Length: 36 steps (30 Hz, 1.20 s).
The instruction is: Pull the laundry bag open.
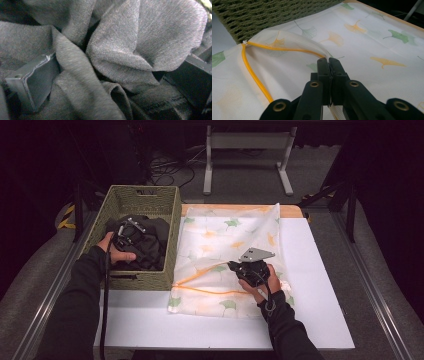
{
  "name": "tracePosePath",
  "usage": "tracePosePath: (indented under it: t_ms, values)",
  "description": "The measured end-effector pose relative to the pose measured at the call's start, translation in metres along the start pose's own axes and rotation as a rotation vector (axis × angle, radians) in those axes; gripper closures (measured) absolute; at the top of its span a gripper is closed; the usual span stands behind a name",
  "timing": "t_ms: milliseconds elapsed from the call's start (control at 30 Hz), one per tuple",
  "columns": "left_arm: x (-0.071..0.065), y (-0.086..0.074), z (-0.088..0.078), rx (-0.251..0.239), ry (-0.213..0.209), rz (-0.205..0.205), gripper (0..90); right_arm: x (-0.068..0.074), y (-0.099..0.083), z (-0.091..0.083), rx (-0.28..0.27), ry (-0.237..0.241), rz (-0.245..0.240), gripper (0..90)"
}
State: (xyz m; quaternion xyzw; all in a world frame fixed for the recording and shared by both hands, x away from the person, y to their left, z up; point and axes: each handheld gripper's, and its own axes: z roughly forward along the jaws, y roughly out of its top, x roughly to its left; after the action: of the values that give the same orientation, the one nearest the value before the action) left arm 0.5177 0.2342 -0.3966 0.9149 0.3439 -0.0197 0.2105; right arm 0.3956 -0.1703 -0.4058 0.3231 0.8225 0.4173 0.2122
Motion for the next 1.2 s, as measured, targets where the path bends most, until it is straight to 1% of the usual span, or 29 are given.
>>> tracePosePath:
  t_ms: [67,133,167,200,233,267,300,333,367,433,467,500,533,567,600,633,667,700,767,800,833,900,933,967,1033,1067,1133,1167,1200]
  values:
    - [-0.003,0.004,0.006,0.053,-0.006,0.017,0.5,0.000,0.000,0.001,0.004,0.003,-0.002,88.5]
    - [-0.007,0.009,0.014,0.090,0.010,0.030,0.4,0.000,0.000,0.001,0.005,0.005,-0.002,88.4]
    - [-0.007,0.009,0.014,0.090,0.010,0.030,0.2,0.000,0.000,0.001,0.005,0.005,-0.002,88.4]
    - [-0.010,0.011,0.019,0.119,0.028,0.033,0.2,0.000,0.000,0.001,0.006,0.005,-0.005,88.4]
    - [-0.011,0.013,0.021,0.131,0.046,0.042,0.3,0.000,0.000,0.001,0.009,0.009,0.000,88.4]
    - [-0.012,0.014,0.023,0.140,0.059,0.036,0.3,0.000,0.000,0.001,0.009,0.009,0.000,88.4]
    - [-0.015,0.016,0.025,0.160,0.107,0.046,2.8,0.000,0.000,0.002,0.012,0.010,-0.002,88.4]
    - [-0.015,0.016,0.025,0.160,0.107,0.046,6.2,0.000,0.000,0.002,0.012,0.010,-0.002,88.4]
    - [-0.016,0.017,0.025,0.167,0.128,0.048,6.2,0.000,0.000,0.002,0.012,0.011,-0.002,88.4]
    - [-0.018,0.017,0.023,0.165,0.168,0.047,15.6,0.000,0.000,0.001,0.013,0.012,-0.004,88.4]
    - [-0.018,0.017,0.021,0.166,0.174,0.048,20.5,0.000,0.000,0.001,0.013,0.012,-0.004,88.4]
    - [-0.017,0.017,0.019,0.160,0.192,0.047,26.8,0.001,0.000,0.001,0.014,0.011,-0.005,88.4]
    - [-0.017,0.016,0.018,0.156,0.215,0.048,39.1,0.001,0.000,0.001,0.018,0.010,-0.010,88.4]
    - [-0.017,0.016,0.017,0.154,0.220,0.053,39.1,0.001,0.000,0.001,0.018,0.010,-0.010,88.4]
    - [-0.019,0.016,0.017,0.148,0.238,0.063,41.2,0.001,0.000,0.000,0.018,0.011,-0.010,88.4]
    - [-0.019,0.016,0.015,0.149,0.252,0.065,47.1,0.001,0.000,0.000,0.018,0.012,-0.010,88.5]
    - [-0.022,0.016,0.014,0.145,0.287,0.081,51.3,0.001,0.000,0.000,0.017,0.012,-0.011,88.5]
    - [-0.023,0.016,0.013,0.142,0.306,0.092,55.8,0.001,-0.001,0.001,0.017,0.013,-0.011,88.6]
    - [-0.026,0.015,0.010,0.114,0.351,0.101,60.9,0.001,-0.001,0.001,0.014,0.009,-0.011,88.7]
    - [-0.028,0.013,0.006,0.073,0.399,0.100,62.7,0.001,-0.001,0.000,0.013,0.010,-0.011,88.7]
    - [-0.028,0.012,0.005,0.064,0.408,0.104,64.1,0.001,-0.001,0.000,0.012,0.007,-0.012,88.8]
    - [-0.030,0.010,-0.002,0.002,0.438,0.103,65.5,0.001,-0.001,-0.001,0.007,0.001,-0.014,88.9]
    - [-0.031,0.009,-0.005,-0.024,0.442,0.103,65.9,0.001,-0.001,-0.001,0.002,-0.001,-0.018,89.0]
    - [-0.032,0.008,-0.009,-0.050,0.462,0.107,66.2,0.001,-0.001,-0.002,-0.001,-0.005,-0.016,89.0]
    - [-0.034,0.004,-0.019,-0.122,0.455,0.097,66.6,0.001,-0.001,-0.004,-0.009,-0.013,-0.014,89.0]
    - [-0.035,0.001,-0.024,-0.153,0.467,0.103,66.8,0.000,-0.001,-0.005,-0.012,-0.016,-0.011,89.0]
    - [-0.038,-0.005,-0.033,-0.223,0.456,0.097,66.9,0.000,-0.001,-0.006,-0.017,-0.021,-0.007,89.0]
    - [-0.039,-0.009,-0.039,-0.259,0.467,0.096,67.0,0.000,-0.001,-0.007,-0.019,-0.020,-0.007,89.0]
    - [-0.039,-0.013,-0.044,-0.285,0.454,0.089,67.0,0.000,-0.001,-0.007,-0.020,-0.023,-0.007,89.0]
